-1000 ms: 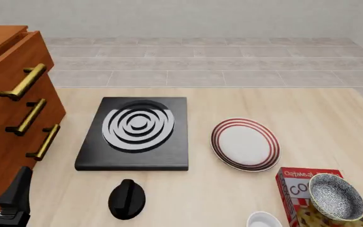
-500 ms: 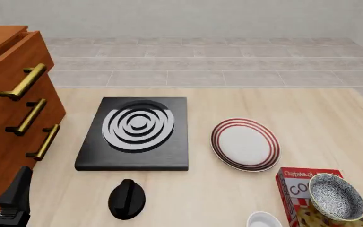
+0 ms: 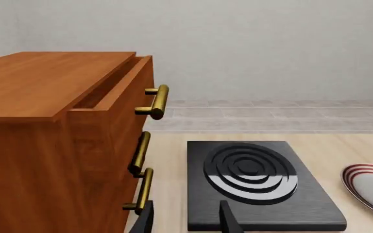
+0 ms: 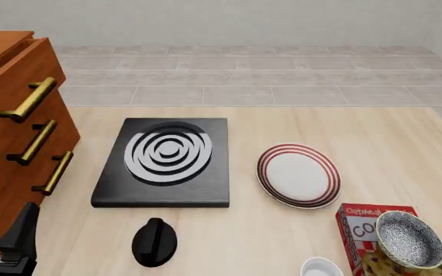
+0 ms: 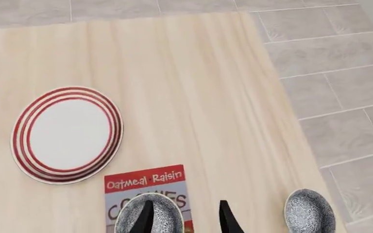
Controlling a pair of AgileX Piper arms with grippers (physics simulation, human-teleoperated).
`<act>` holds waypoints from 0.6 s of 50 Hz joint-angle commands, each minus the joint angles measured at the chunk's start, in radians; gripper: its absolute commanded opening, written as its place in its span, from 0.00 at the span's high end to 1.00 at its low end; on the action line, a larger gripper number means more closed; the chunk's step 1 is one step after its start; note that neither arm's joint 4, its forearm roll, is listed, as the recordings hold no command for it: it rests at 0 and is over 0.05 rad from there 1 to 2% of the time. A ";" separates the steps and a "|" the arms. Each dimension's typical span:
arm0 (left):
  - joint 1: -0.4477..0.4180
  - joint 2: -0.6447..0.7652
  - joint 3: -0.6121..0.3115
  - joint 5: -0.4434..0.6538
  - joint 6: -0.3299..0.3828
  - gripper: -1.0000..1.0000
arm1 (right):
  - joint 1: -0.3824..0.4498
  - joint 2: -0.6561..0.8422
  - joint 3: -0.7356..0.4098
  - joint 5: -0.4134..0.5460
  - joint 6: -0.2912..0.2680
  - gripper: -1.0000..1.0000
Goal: Pick the akita bowl on the cookies box and place it on the plate.
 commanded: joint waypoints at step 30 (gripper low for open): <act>0.000 0.000 0.000 0.000 0.000 0.00 | -0.024 0.088 0.192 -0.069 -0.049 0.00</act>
